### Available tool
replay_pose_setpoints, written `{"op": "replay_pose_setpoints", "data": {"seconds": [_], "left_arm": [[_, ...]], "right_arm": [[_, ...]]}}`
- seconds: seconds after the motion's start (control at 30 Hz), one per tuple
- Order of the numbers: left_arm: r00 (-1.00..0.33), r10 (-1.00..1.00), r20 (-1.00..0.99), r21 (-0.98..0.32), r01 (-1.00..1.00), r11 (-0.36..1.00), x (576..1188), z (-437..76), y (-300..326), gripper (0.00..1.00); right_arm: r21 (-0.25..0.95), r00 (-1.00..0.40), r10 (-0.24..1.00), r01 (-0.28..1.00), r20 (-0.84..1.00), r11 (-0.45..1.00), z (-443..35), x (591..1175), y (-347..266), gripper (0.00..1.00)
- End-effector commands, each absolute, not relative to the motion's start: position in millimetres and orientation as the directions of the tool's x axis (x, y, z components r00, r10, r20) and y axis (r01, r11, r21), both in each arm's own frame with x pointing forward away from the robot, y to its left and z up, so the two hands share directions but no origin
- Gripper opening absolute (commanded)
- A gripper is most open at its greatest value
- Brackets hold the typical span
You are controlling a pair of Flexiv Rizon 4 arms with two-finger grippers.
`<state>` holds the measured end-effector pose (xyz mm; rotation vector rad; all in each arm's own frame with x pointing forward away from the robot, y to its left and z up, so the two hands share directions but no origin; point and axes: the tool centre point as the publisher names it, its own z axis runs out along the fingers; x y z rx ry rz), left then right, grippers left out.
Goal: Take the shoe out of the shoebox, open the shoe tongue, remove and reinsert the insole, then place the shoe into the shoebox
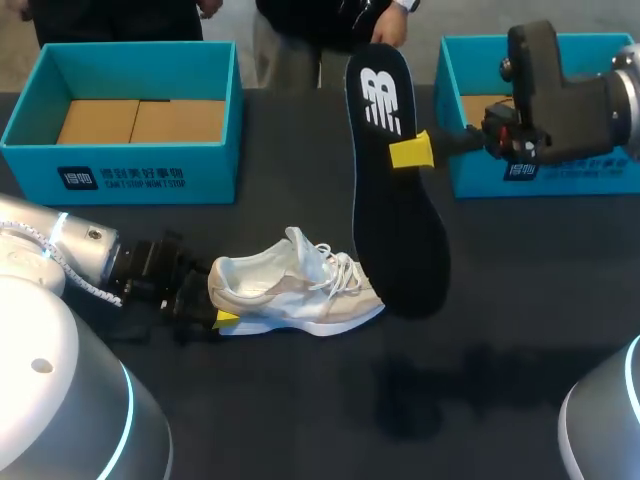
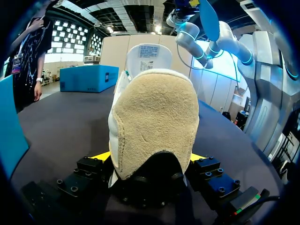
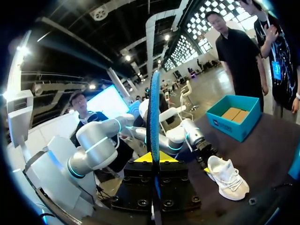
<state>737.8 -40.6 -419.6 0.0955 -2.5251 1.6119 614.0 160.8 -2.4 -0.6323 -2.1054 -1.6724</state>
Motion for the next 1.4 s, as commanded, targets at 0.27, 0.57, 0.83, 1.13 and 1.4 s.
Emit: {"op": "replay_pose_setpoints", "data": {"seconds": [0.27,0.57,0.83,1.13,1.4], "left_arm": [[-0.988,0.023,0.155,-0.897,-0.131,0.422,738.0,-421.4,-40.7,0.00],[-0.988,0.023,0.155,-0.897,-0.131,0.422,738.0,-421.4,-40.7,0.00],[-0.988,0.023,0.155,-0.897,-0.131,0.422,738.0,-421.4,-40.7,0.00],[-0.988,0.023,0.155,-0.897,-0.131,0.422,738.0,-421.4,-40.7,0.07],[-0.988,0.021,0.154,-0.897,-0.131,0.422,738.7,-420.7,-40.7,1.00]], "right_arm": [[0.802,-0.823,0.108,0.568,0.558,0.183,-4.3,610.4,160.1,0.00],[0.802,-0.823,0.108,0.568,0.558,0.183,-4.3,610.4,160.1,0.00],[0.802,-0.823,0.108,0.568,0.558,0.183,-4.3,610.4,160.1,0.00],[0.802,-0.823,0.108,0.568,0.558,0.183,-4.3,610.4,160.1,0.00],[0.802,-0.823,0.108,0.568,0.558,0.183,-4.3,610.4,160.1,0.00]]}}
